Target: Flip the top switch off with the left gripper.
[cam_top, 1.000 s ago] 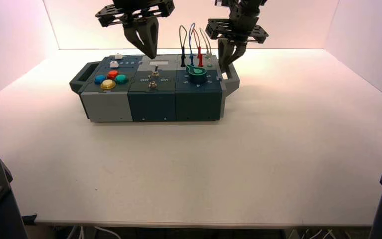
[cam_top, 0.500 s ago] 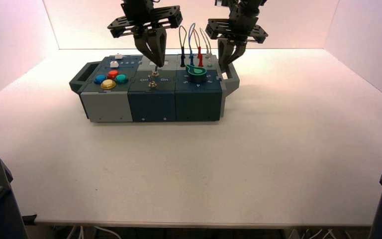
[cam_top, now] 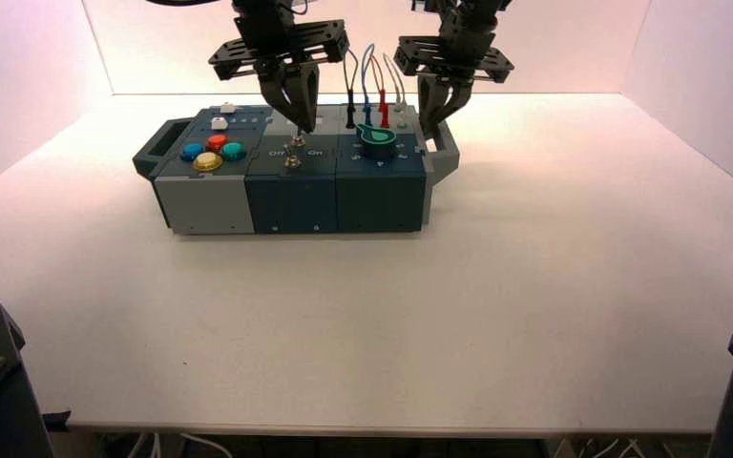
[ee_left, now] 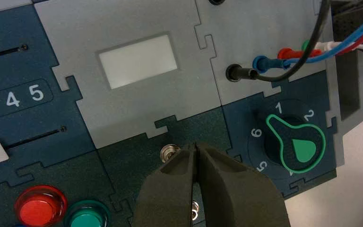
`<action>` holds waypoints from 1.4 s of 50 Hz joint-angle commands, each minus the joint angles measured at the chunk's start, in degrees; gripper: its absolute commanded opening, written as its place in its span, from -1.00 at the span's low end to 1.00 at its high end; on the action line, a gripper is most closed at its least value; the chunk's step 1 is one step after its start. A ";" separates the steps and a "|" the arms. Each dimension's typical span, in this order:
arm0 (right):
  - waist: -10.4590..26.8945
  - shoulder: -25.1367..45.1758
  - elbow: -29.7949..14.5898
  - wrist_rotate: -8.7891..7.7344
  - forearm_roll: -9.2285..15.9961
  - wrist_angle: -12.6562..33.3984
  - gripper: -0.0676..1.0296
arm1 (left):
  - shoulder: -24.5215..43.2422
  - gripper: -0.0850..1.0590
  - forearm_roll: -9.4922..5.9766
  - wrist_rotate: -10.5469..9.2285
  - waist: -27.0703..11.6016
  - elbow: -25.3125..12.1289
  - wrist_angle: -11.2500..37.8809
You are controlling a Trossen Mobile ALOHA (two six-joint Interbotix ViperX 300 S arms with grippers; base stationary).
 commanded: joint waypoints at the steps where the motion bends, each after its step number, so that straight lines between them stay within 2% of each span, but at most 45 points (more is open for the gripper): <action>1: -0.09 -0.97 -0.26 0.00 -0.70 0.00 -0.92 | -1.93 -0.90 0.35 -0.35 2.99 0.62 -0.26; 12: -0.18 -0.97 -0.09 0.09 -0.88 -0.18 -0.92 | -4.48 -0.90 0.44 -0.35 5.62 3.16 -0.70; 19: -0.18 -1.23 -0.35 0.09 -0.79 -0.18 -0.92 | -6.42 -0.90 0.26 -0.35 5.62 3.43 -0.18; 30: -0.18 -2.29 -0.53 0.09 -0.79 0.70 -0.92 | -9.05 -0.90 0.18 0.26 5.54 1.93 4.92; 40: -0.18 -3.69 -1.14 -0.09 -0.88 3.96 -0.92 | -11.51 -0.90 0.35 2.72 5.45 1.23 8.53; 49: -0.18 -5.36 -2.20 -0.09 -2.46 7.82 -0.92 | -12.66 -0.90 0.53 4.48 5.45 -0.26 11.87; 51: -0.18 -6.59 -2.90 -0.18 -2.90 10.46 -0.92 | -13.01 -0.90 0.70 5.80 5.45 -0.70 12.48; 54: -0.18 -7.47 -3.34 -0.26 -2.99 11.78 -0.92 | -13.01 -0.90 0.79 7.12 5.45 -0.88 12.74; 58: -0.18 -8.44 -3.87 -0.88 -2.99 13.10 -0.92 | -12.74 -0.90 0.88 8.88 5.45 -0.97 12.66; 70: 0.09 -12.04 -3.78 -4.48 -2.99 15.12 -0.92 | -11.60 -0.90 0.88 11.34 5.45 -0.53 10.02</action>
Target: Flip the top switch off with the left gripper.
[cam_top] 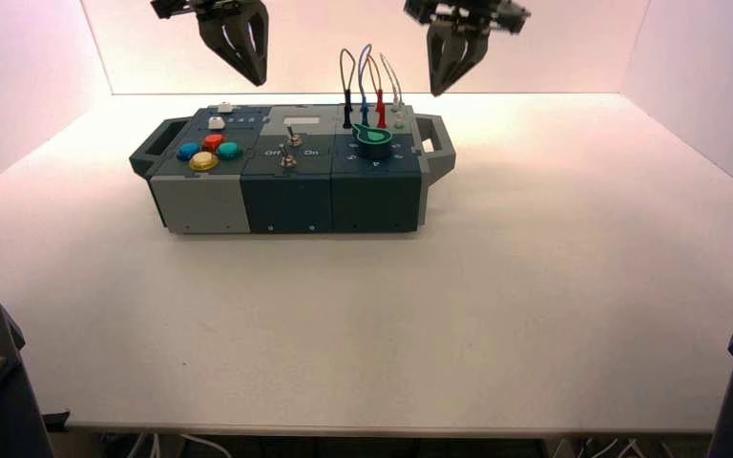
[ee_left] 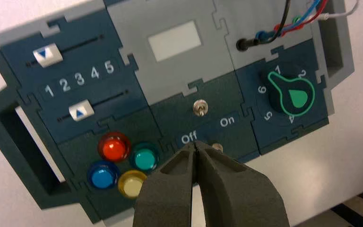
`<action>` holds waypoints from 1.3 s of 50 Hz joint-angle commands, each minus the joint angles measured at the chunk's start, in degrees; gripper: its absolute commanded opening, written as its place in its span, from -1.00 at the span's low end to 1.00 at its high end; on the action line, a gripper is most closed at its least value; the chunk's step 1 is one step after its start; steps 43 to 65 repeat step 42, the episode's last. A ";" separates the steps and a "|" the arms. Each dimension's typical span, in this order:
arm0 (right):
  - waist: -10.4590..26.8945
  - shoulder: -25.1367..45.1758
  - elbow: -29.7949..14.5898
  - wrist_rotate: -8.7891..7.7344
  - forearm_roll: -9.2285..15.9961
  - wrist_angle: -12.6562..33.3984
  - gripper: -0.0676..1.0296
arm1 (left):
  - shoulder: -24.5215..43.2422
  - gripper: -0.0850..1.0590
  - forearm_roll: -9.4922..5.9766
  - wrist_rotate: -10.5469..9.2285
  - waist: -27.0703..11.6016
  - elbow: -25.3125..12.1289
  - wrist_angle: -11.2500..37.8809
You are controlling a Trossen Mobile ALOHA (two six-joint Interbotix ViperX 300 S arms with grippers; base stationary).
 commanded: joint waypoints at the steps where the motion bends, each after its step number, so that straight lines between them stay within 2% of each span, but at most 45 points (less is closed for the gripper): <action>1: 0.26 -4.04 -1.14 -2.02 0.09 0.53 -0.92 | -0.70 -0.90 0.18 1.41 0.09 -0.97 -1.14; 8: 0.26 -6.24 0.09 -5.36 0.09 0.62 -0.92 | -1.05 -0.90 0.09 2.46 0.00 -0.62 -1.85; 12: 0.35 -7.38 0.97 -5.80 0.62 0.26 -0.92 | -2.11 -0.90 0.09 2.46 0.00 -0.35 -2.02; 21: 0.53 -9.58 2.72 -7.29 0.09 0.26 -0.92 | -3.87 -0.90 0.18 3.34 0.00 0.53 -3.08; 26: 0.35 -10.28 2.99 -7.73 0.09 0.18 -0.92 | -4.31 -0.90 0.35 3.60 0.09 0.70 -3.43; 65: 0.26 -11.34 4.22 -7.73 0.09 -0.97 -0.92 | -3.25 -0.90 0.44 3.69 0.00 0.70 -3.96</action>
